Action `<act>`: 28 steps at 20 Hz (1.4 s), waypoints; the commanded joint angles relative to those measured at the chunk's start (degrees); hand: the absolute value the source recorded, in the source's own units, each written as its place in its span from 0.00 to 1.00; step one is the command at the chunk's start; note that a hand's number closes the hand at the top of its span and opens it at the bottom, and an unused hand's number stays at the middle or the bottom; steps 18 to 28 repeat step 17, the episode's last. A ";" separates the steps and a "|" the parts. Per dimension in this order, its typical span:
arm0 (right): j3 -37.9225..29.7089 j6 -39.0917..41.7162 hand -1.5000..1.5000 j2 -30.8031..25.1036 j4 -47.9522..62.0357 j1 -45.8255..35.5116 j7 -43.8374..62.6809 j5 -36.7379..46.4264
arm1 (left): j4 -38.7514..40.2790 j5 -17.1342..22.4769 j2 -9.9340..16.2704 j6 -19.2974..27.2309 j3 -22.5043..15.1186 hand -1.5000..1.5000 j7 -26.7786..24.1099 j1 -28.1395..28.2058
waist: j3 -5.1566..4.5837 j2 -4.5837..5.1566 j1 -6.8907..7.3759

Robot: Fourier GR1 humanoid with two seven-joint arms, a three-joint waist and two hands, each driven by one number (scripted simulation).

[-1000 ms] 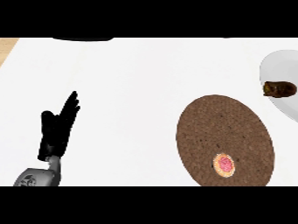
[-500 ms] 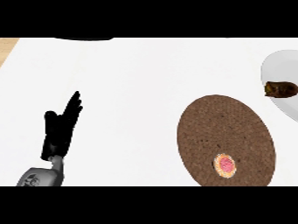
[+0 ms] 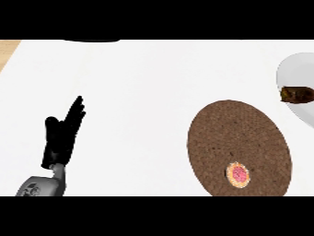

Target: Pick the sweet potato from the placemat and place it in the plate

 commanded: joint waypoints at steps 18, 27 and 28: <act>-3.19 -0.97 0.00 -4.59 1.22 4.14 -0.44 -2.57 | -1.03 0.12 0.19 -1.02 -0.24 0.50 -0.24 1.27 | 0.27 0.32 0.66; -3.19 -0.97 0.00 -4.59 1.22 4.14 -0.44 -2.57 | -1.03 0.12 0.19 -1.02 -0.24 0.50 -0.24 1.27 | 0.27 0.32 0.66; -3.19 -0.97 0.00 -4.59 1.22 4.14 -0.44 -2.57 | -1.03 0.12 0.19 -1.02 -0.24 0.50 -0.24 1.27 | 0.27 0.32 0.66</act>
